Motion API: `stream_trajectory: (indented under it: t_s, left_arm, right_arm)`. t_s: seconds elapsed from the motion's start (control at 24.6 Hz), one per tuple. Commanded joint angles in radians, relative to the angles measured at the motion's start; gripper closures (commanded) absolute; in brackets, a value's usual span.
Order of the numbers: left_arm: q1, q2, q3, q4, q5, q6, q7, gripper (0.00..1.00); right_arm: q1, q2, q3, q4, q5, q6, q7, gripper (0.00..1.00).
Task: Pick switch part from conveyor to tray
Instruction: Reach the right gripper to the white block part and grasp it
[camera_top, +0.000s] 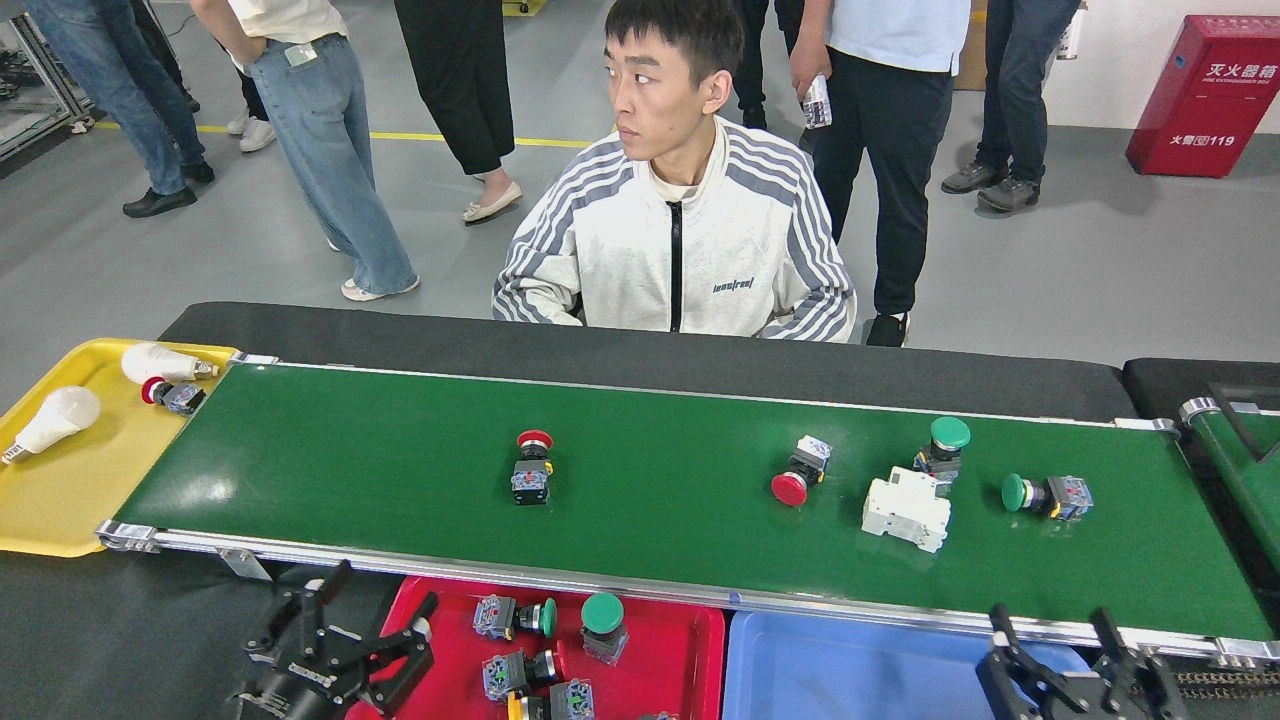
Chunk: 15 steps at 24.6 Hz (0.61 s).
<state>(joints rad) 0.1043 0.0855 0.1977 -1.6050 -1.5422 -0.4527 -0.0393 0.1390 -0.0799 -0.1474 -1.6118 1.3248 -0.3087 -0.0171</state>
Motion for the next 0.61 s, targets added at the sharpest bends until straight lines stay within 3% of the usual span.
stream_trajectory:
  t_s: [0.0, 0.16, 0.28, 0.41, 0.57]
  left_arm:
    - [-0.014, 0.017, 0.005, -0.009, 0.001, 0.014, 0.009, 0.00]
    - [-0.054, 0.019, -0.003, -0.006, -0.003, -0.050, -0.010, 0.00]
    - [-0.114, 0.014, -0.008, 0.010, -0.001, -0.090, -0.108, 0.00]
    - [-0.241, -0.003, -0.008, 0.105, -0.001, -0.083, -0.257, 0.00]
    - [-0.387, -0.006, -0.009, 0.289, -0.003, -0.032, -0.267, 0.00]
  right_arm:
    - [-0.052, -0.034, 0.046, 0.029, -0.004, -0.010, 0.058, 0.00]
    - [-0.153, -0.040, 0.114, 0.096, -0.004, -0.012, 0.120, 0.00]
    - [-0.207, -0.040, 0.146, 0.136, -0.001, -0.012, 0.149, 0.00]
    - [-0.251, -0.038, 0.184, 0.176, 0.001, -0.009, 0.155, 0.00]
    - [-0.366, -0.023, 0.259, 0.306, 0.005, 0.003, 0.158, 0.00]
